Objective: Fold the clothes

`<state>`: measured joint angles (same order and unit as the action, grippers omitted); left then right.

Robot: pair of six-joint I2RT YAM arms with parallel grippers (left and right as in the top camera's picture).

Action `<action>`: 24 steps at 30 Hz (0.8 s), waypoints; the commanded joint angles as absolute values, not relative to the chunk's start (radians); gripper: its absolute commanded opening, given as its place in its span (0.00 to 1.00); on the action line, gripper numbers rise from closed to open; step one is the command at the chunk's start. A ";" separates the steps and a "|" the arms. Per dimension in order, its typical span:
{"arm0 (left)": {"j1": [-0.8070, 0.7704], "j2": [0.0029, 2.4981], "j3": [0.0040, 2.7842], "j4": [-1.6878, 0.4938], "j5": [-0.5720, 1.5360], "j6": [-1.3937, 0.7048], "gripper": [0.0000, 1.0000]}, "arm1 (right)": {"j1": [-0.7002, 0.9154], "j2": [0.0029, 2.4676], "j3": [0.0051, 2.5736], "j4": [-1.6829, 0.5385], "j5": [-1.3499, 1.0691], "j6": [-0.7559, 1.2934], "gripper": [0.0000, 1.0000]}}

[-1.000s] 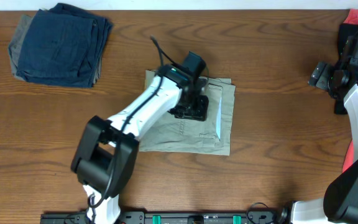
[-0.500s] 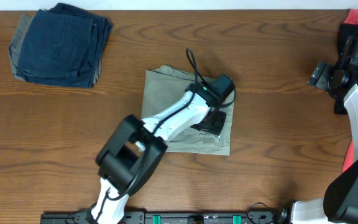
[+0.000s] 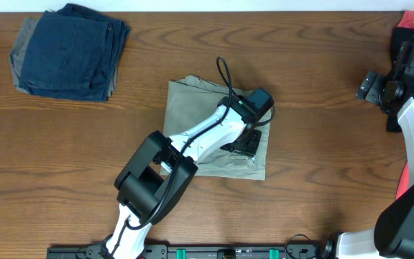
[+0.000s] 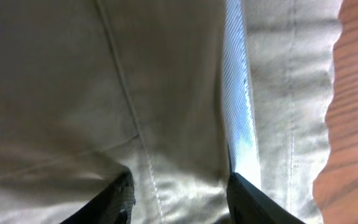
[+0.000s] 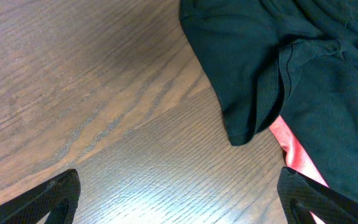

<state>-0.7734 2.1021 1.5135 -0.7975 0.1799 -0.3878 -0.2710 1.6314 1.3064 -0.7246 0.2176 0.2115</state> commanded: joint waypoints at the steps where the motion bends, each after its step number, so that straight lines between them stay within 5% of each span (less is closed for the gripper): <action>1: -0.772 2.085 1.561 -0.808 0.173 -0.397 0.50 | -0.279 1.621 1.312 -0.726 0.228 0.208 0.99; 24: -0.863 2.132 1.558 -0.755 -0.020 -0.480 0.50 | -0.279 1.621 1.312 -0.726 0.228 0.208 0.99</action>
<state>-0.8742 2.1025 1.5417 -0.7502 0.0494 -0.4526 -0.2710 1.6314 1.3064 -0.7246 0.2176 0.2115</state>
